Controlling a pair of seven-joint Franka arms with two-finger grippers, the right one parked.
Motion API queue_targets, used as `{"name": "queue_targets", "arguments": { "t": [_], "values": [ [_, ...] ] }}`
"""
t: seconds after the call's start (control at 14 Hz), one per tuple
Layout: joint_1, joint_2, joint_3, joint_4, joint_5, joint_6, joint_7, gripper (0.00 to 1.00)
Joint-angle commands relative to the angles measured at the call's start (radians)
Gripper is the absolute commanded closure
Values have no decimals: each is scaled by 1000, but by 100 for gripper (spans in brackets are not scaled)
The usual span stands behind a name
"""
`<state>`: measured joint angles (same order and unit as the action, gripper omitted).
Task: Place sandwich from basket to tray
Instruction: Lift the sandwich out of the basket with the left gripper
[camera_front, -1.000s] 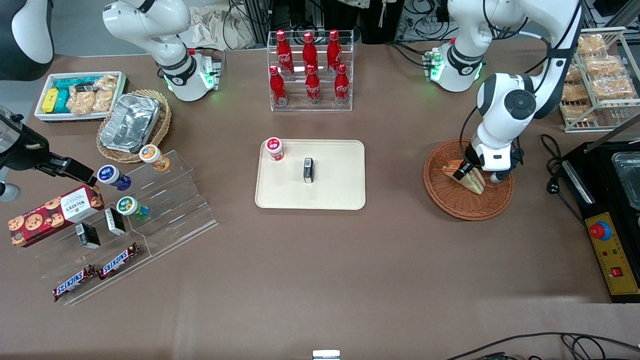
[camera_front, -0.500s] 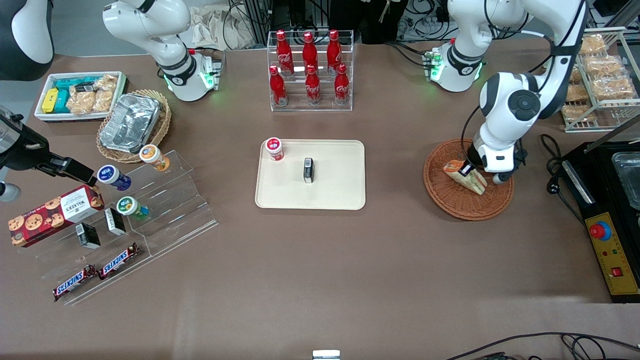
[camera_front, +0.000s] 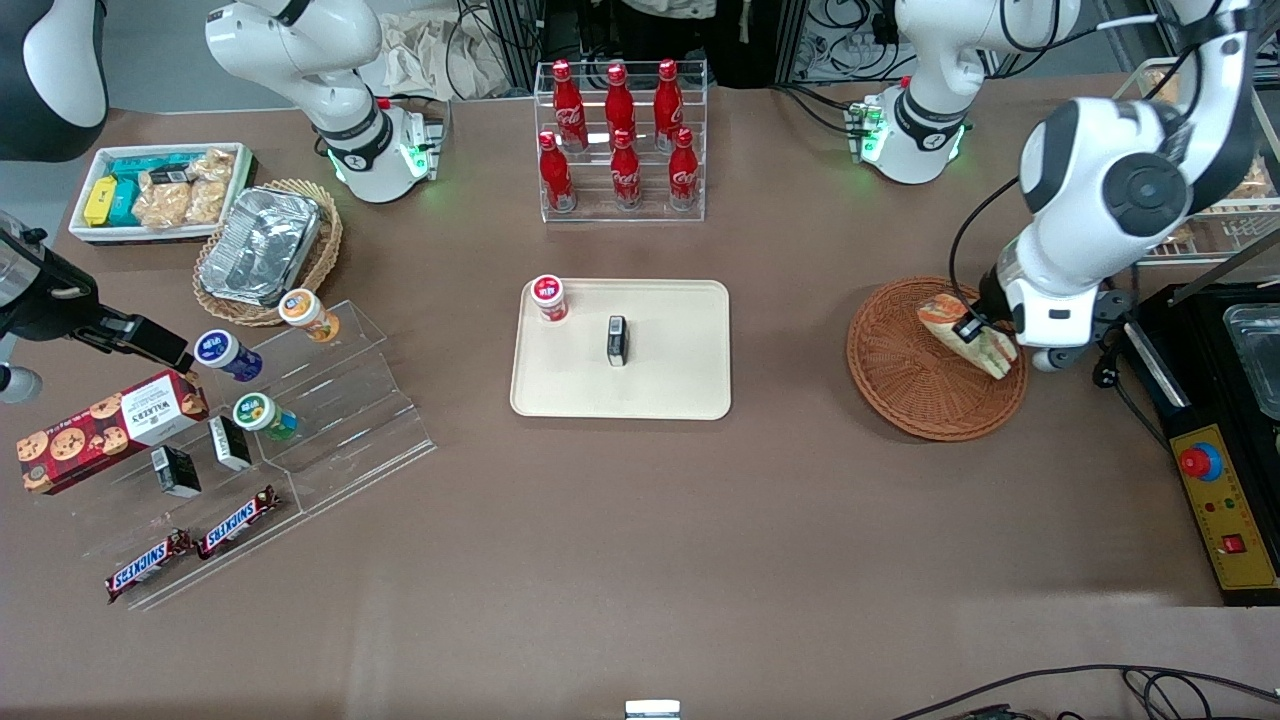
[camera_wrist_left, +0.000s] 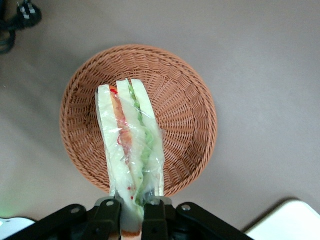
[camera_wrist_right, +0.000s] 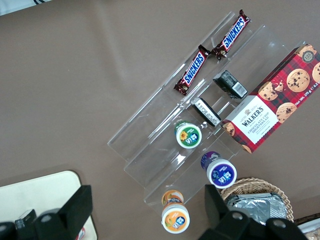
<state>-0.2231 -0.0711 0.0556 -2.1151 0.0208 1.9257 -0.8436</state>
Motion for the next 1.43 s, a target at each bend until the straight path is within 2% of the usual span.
{"name": "queue_targets", "arguments": {
  "t": [0.0, 0.07, 0.21, 0.43, 0.57, 0.71, 1.0, 1.21, 1.36],
  "values": [
    [-1, 14, 7, 168, -10, -172, 139, 100],
    [-1, 20, 7, 240, -19, -245, 194, 100],
    [19, 27, 12, 325, -82, -344, 296, 100],
    [15, 25, 0, 351, -85, -390, 423, 100],
    [-22, 33, -43, 366, -81, -405, 411, 100],
    [-70, 39, -53, 366, -85, -404, 333, 100],
    [-169, 71, -63, 362, -111, -383, 330, 100],
    [-185, 141, -101, 350, -182, -271, 354, 100],
    [-202, 186, -147, 331, -182, -183, 336, 100]
  ]
}}
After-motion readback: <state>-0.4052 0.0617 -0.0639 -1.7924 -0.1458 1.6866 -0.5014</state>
